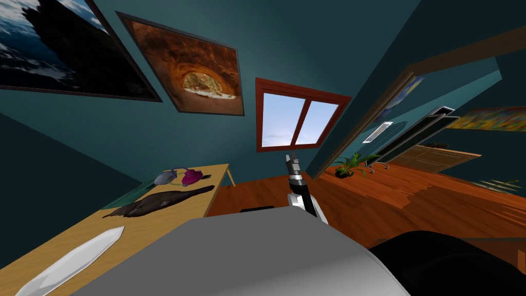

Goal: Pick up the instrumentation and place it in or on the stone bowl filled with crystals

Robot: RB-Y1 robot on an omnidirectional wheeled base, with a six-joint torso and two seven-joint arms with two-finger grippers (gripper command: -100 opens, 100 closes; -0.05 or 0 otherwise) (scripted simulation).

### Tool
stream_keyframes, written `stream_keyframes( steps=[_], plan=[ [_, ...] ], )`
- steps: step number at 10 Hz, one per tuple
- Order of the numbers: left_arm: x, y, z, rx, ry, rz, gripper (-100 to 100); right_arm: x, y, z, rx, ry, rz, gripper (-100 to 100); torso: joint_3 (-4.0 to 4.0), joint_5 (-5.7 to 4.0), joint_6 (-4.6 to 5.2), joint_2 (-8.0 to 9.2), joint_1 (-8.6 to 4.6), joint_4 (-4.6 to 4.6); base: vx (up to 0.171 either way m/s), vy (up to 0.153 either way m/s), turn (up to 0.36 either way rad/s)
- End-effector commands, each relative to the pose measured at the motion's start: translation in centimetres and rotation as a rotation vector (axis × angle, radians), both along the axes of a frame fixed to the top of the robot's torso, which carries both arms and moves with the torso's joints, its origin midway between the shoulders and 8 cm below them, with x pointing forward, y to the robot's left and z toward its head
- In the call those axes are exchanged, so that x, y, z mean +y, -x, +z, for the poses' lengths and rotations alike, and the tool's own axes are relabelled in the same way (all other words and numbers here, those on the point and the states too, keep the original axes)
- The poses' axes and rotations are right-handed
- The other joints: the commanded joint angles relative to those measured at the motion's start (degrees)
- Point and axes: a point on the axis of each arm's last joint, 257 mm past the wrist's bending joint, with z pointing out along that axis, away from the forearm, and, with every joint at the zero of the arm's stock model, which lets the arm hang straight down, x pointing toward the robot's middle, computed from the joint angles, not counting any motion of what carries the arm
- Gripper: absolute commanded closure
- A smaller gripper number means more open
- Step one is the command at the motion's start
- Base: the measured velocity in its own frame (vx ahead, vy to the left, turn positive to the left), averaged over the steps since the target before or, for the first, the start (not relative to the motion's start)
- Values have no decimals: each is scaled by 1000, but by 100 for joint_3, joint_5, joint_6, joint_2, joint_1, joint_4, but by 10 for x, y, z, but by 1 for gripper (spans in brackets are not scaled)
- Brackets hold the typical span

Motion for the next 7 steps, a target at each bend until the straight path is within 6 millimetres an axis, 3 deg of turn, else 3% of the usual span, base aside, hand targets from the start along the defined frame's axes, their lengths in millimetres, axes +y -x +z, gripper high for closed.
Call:
stream_keyframes(
  steps=[1,5,7],
  plan=[
    [6,5,6,6,-9,0,100,0,0,0,0,0,0,0,0,0,0,0,0,0,-8,-77,-14],
    [19,31,31,39,-46,5,100,0,0,0,0,0,0,0,12,1,-5,14,7,9,-3,-107,-30],
    [23,45,46,56,-63,9,100,0,0,0,0,0,0,0,14,-4,-10,19,-31,9,-19,-216,-27]
  ],
)
